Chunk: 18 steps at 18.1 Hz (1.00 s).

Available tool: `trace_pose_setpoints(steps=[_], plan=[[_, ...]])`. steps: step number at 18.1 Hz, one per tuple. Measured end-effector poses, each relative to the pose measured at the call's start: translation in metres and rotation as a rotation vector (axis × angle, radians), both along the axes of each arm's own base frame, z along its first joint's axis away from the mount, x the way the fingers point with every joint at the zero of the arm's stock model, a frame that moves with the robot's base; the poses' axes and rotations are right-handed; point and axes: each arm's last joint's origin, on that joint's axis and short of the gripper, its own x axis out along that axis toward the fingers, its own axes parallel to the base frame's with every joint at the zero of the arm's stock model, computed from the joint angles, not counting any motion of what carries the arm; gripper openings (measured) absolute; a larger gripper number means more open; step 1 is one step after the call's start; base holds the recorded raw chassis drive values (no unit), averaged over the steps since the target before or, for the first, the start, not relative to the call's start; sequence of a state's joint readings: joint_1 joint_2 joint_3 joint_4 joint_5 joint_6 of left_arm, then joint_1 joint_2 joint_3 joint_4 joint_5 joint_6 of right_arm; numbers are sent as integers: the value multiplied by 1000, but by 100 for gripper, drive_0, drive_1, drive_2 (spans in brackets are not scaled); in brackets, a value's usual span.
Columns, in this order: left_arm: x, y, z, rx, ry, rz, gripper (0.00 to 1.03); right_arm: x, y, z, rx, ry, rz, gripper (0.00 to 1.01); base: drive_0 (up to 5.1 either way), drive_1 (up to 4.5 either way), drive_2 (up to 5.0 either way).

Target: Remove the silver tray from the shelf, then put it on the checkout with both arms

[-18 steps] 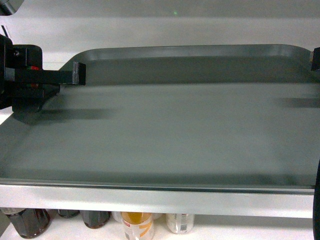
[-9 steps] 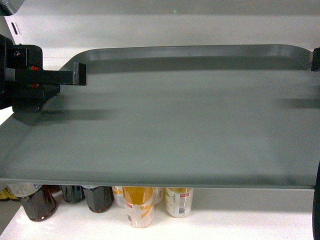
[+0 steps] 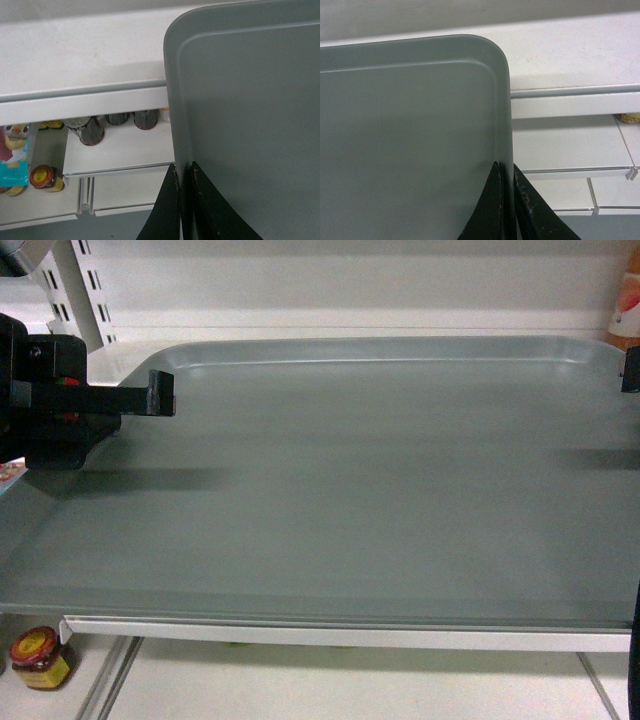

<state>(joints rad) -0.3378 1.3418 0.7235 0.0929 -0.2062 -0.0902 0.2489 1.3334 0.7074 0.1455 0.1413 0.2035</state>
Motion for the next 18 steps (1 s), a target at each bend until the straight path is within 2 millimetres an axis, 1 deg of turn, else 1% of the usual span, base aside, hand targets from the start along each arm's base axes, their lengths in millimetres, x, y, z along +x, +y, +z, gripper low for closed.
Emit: trace_pose_setpoints(steps=[18], plan=[[0, 0, 1, -3, -9, -1, 3, 0, 0, 2, -1, -10, 0, 3, 2, -414, 418]])
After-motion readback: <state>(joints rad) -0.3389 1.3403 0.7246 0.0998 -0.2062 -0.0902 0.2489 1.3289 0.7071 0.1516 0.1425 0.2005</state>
